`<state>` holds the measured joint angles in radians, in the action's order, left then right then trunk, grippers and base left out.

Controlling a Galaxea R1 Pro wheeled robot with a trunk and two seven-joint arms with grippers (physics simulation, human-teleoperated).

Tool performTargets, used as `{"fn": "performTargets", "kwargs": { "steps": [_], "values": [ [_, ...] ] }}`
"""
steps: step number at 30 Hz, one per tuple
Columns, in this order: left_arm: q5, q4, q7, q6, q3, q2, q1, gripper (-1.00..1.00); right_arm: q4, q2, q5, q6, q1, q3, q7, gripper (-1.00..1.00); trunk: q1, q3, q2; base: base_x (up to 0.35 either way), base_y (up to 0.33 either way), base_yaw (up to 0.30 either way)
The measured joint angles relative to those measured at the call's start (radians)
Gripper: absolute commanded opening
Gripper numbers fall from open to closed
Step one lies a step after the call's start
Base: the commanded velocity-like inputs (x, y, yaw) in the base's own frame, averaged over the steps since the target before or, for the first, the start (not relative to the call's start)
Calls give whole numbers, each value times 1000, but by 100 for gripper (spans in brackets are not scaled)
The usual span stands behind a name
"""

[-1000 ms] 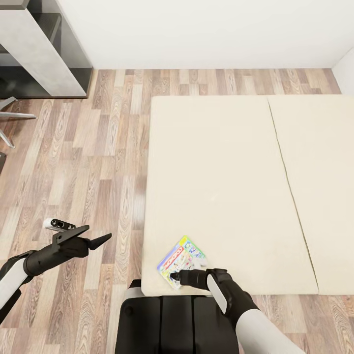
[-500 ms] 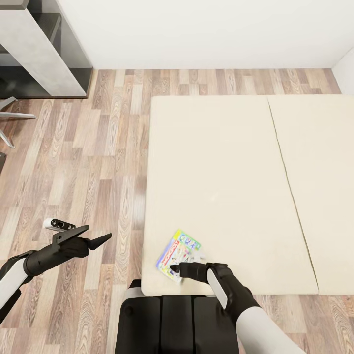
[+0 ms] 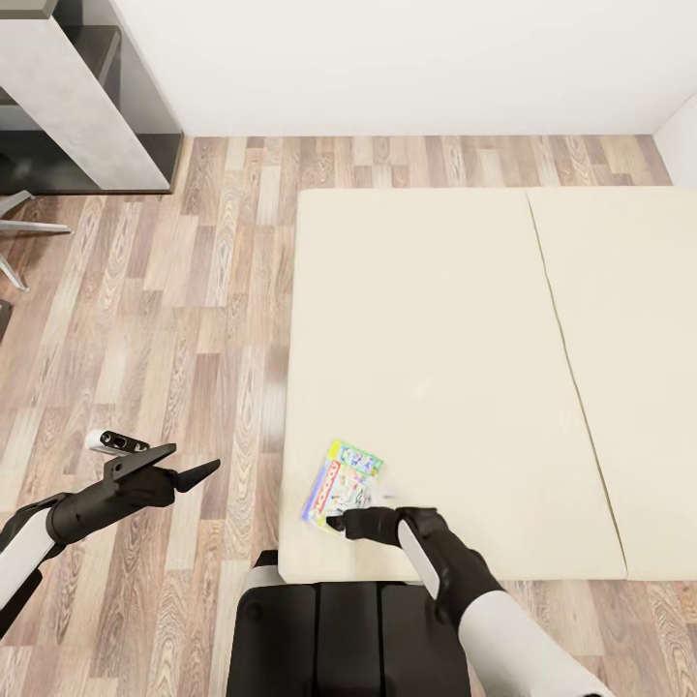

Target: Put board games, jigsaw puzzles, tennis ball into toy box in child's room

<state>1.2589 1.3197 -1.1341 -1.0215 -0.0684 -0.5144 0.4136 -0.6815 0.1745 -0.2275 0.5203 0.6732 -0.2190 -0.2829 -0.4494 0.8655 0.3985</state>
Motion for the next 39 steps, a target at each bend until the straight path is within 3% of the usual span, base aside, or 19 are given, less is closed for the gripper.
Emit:
{"fn": "performTargets", "kwargs": {
  "steps": [4, 9, 14, 20, 29, 39],
  "values": [
    [0, 0, 1, 0, 0, 0, 0, 100, -11, 0, -1, -1, 5, -5, -7, 100, 0, 0, 0, 0, 0, 0],
    [0, 0, 1, 1, 0, 0, 0, 100, -94, 0, -3, 19, 7, -16, -17, 100, 0, 0, 0, 0, 0, 0],
    [0, 0, 1, 1, 0, 0, 0, 100, -167, 0, -12, 108, 4, -12, -17, 100, 0, 0, 0, 0, 0, 0],
    [0, 0, 2, 1, 0, 0, 0, 100, -287, 0, -19, 161, -11, -9, -14, 100, 0, 0, 0, 0, 0, 0],
    [0, 0, 2, 3, 0, 0, 0, 100, -318, 0, -15, 178, -25, 0, -5, 100, 0, 0, 0, 0, 0, 0],
    [0, 0, 2, 3, 0, 0, 0, 100, -307, -2, -14, 178, -22, 93, 6, 100, 0, 0, 0, 0, 0, 0]
  ]
}}
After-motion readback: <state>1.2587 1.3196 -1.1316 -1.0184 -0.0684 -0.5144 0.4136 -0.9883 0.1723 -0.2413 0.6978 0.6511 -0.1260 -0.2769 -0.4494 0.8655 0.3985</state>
